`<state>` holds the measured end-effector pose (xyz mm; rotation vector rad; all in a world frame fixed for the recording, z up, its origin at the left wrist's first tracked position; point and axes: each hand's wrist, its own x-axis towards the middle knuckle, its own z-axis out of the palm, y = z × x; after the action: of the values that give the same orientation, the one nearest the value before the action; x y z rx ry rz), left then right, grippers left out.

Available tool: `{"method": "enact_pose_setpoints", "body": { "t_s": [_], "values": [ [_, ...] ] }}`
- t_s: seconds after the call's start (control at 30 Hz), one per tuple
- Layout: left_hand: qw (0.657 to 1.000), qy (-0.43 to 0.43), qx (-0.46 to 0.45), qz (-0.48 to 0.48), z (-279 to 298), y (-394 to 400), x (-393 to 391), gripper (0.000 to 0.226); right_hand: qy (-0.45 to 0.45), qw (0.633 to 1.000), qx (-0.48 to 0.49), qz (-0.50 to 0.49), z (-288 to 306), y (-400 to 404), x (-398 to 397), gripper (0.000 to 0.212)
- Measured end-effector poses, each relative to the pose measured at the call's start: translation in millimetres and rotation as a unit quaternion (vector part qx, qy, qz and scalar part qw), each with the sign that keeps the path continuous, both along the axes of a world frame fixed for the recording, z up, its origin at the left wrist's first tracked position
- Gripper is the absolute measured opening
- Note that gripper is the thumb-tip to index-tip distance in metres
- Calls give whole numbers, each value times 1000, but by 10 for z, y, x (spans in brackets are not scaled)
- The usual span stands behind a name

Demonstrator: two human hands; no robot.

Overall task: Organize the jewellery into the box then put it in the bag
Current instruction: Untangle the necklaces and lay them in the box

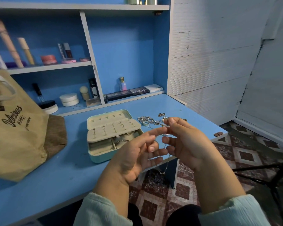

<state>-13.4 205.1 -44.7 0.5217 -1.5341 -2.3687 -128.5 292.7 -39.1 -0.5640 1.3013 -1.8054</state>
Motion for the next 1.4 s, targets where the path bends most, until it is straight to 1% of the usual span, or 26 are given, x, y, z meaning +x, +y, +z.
{"method": "enact_pose_setpoints", "body": {
  "t_s": [0.13, 0.17, 0.3, 0.4, 0.47, 0.57, 0.67, 0.73, 0.8, 0.9, 0.97, 1.0, 1.1, 1.13, 1.23, 1.4],
  "values": [
    [998, 8, 45, 42, 2, -49, 21, 16, -30, 999, -6, 12, 8, 26, -49, 20],
    [997, 22, 56, 52, 11, -75, 32, 14, -42, 999, -8, 15, 13, 35, -65, 20],
    [985, 100, 96, 105, 54, -171, 70, 21, -66, 997, -11, 28, 7, 47, -98, 21],
    [972, 153, 113, 136, 100, -170, 53, 15, -53, 997, 1, 57, -24, 23, -75, 22],
    [969, 173, 105, 141, 135, -177, 37, 12, -45, 996, 3, 83, -50, 11, -50, 22],
    [969, 188, 86, 139, 181, -179, 20, 13, -76, 992, -17, 102, -81, -4, -20, 17],
    [969, 180, 82, 150, 202, -166, 7, 17, -130, 988, -41, 79, -94, -24, 11, 6],
    [971, 166, 73, 154, 217, -165, 6, 23, -155, 985, -54, 59, -102, -29, 24, 7],
    [975, 152, 58, 154, 237, -167, 9, 25, -162, 984, -57, 51, -117, -36, 34, 8],
    [979, 132, 13, 156, 264, -181, 4, 24, -124, 991, -36, 45, -121, -47, 61, 11],
    [980, 124, -23, 154, 298, -207, 0, 23, -70, 996, -9, 45, -108, -61, 71, 20],
    [981, 116, -43, 151, 324, -225, -1, 23, -42, 998, 5, 45, -100, -75, 69, 21],
    [979, 80, -133, 130, 444, -274, -4, 24, 24, 998, 24, 51, -33, -137, 70, 4],
    [976, 67, -170, 121, 503, -288, -9, 24, 42, 997, 28, 55, 0, -168, 65, 5],
    [958, 25, -268, 99, 713, -350, -32, 24, 87, 993, 33, 71, 127, -284, 56, 12],
    [912, -60, -401, 67, 1058, -526, -55, 26, 108, 991, 27, 75, 355, -531, 68, 14]
  ]
}}
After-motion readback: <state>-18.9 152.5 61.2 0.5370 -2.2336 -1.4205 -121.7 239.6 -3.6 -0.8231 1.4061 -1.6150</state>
